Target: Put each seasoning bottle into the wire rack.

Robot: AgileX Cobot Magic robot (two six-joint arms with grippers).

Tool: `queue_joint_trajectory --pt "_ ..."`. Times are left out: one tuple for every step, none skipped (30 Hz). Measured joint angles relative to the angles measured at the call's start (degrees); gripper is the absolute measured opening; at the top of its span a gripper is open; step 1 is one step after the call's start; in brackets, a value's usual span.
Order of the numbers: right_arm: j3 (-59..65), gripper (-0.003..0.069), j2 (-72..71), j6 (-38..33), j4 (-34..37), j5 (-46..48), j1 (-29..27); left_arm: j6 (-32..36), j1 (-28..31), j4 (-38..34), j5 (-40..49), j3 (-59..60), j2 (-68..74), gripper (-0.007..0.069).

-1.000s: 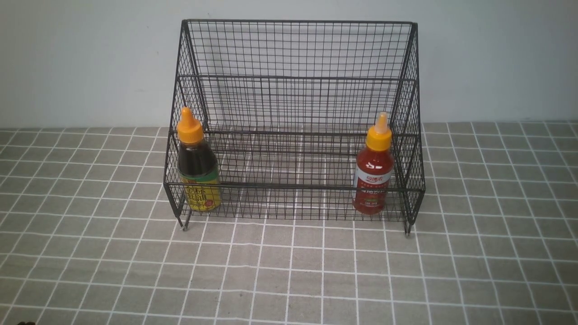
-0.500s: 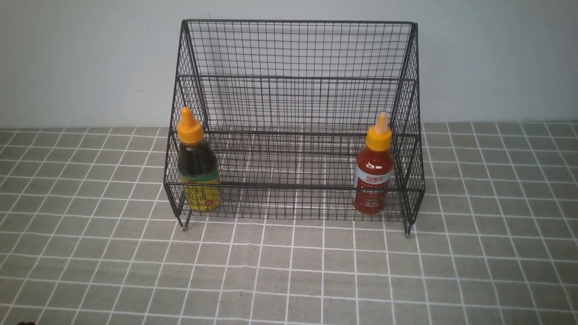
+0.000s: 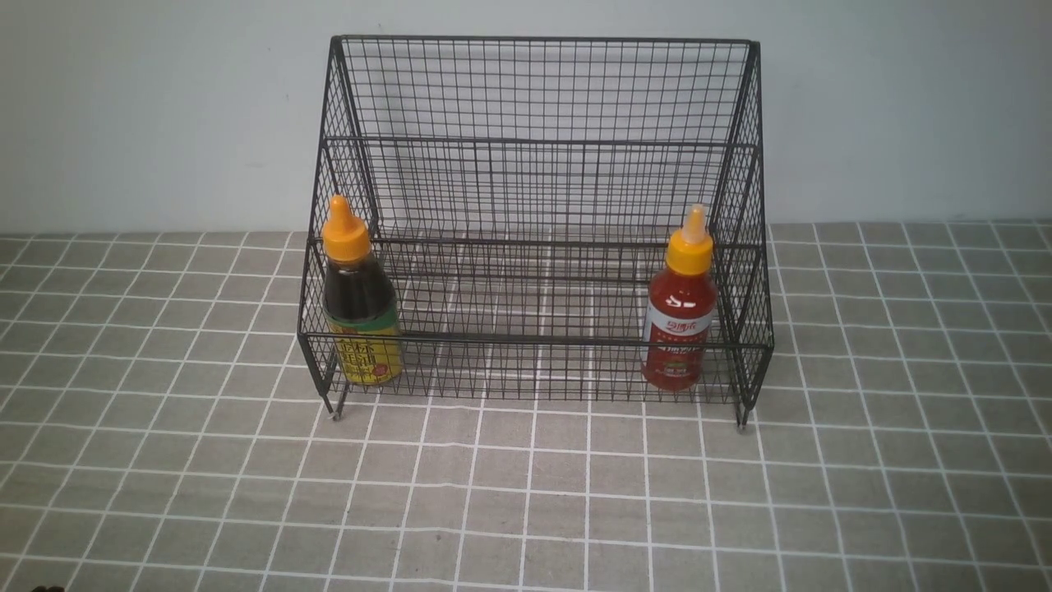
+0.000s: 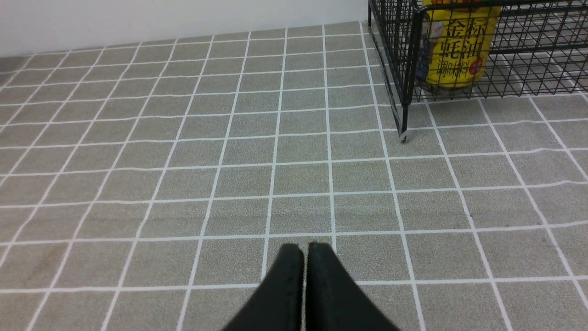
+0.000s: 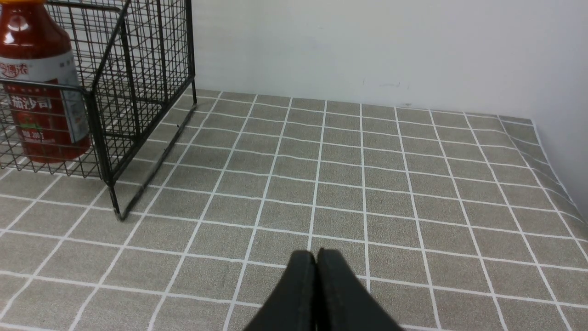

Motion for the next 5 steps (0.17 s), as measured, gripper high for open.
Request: queue_joint_trajectory --pt "0.0 -0.0015 0.0 0.0 0.0 0.0 0.0 0.0 0.0 0.0 0.0 0.0 0.0 -0.0007" --pt "0.0 -0.0015 0.0 0.0 0.0 0.0 0.0 0.0 0.0 0.0 0.0 0.0 0.0 -0.0007" --pt "0.0 -0.0015 0.0 0.0 0.0 0.0 0.0 0.0 0.0 0.0 0.0 0.0 0.0 -0.0007" --pt "0.0 -0.0015 0.0 0.0 0.0 0.0 0.0 0.0 0.0 0.0 0.0 0.0 0.0 -0.0007" --pt "0.0 -0.0015 0.0 0.0 0.0 0.0 0.0 0.0 0.0 0.0 0.0 0.0 0.0 -0.0007"
